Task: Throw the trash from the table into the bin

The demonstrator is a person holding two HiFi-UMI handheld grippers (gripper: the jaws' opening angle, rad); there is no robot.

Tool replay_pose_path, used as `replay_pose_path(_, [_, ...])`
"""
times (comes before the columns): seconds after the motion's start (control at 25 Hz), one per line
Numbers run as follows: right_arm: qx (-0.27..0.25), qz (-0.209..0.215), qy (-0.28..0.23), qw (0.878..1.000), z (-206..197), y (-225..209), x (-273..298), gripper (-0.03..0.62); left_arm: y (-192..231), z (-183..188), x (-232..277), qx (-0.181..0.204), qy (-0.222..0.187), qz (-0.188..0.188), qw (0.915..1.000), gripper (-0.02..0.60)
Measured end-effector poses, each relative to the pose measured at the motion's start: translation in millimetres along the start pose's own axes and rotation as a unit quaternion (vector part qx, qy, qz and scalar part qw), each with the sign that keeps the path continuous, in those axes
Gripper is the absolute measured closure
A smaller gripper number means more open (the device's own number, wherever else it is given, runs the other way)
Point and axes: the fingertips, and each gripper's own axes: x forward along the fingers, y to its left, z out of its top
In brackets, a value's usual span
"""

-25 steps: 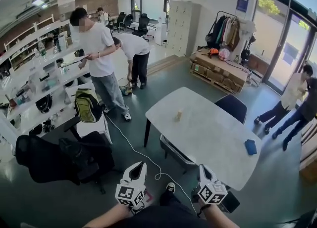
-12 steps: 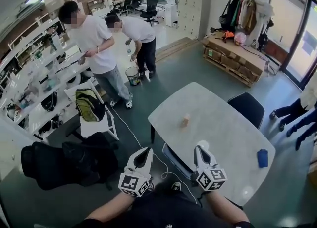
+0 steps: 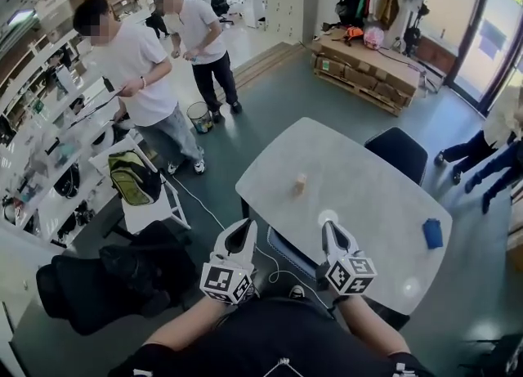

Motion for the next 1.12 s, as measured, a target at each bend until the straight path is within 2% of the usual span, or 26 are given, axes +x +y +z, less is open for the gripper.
replay_pose_path(0.24, [0.017, -0.039, 0.026, 0.999, -26, -22, 11, 0.566, 12, -10, -17, -0.003, 0.019, 0.011, 0.9998, 0.581])
replay_pose_path(0.52, [-0.026, -0.048, 0.029, 0.998, -46, -45, 60, 0.558, 35, -25, -39, -0.017, 0.034, 0.055, 0.9978, 0.581])
replay_pose_path(0.68, [-0.047, -0.059, 0.051, 0.996, -66, -68, 109, 0.481, 42, -29, -50, -0.017, 0.038, 0.076, 0.9962, 0.581])
replay_pose_path(0.88, [-0.068, -0.082, 0.094, 0.990, -100, -100, 183, 0.371, 65, -37, -72, -0.018, 0.051, 0.124, 0.9908, 0.581])
replay_pose_path(1.12, [-0.080, -0.129, 0.147, 0.977, -143, -148, 244, 0.329, 82, -50, -102, -0.028, 0.065, 0.186, 0.9799, 0.581])
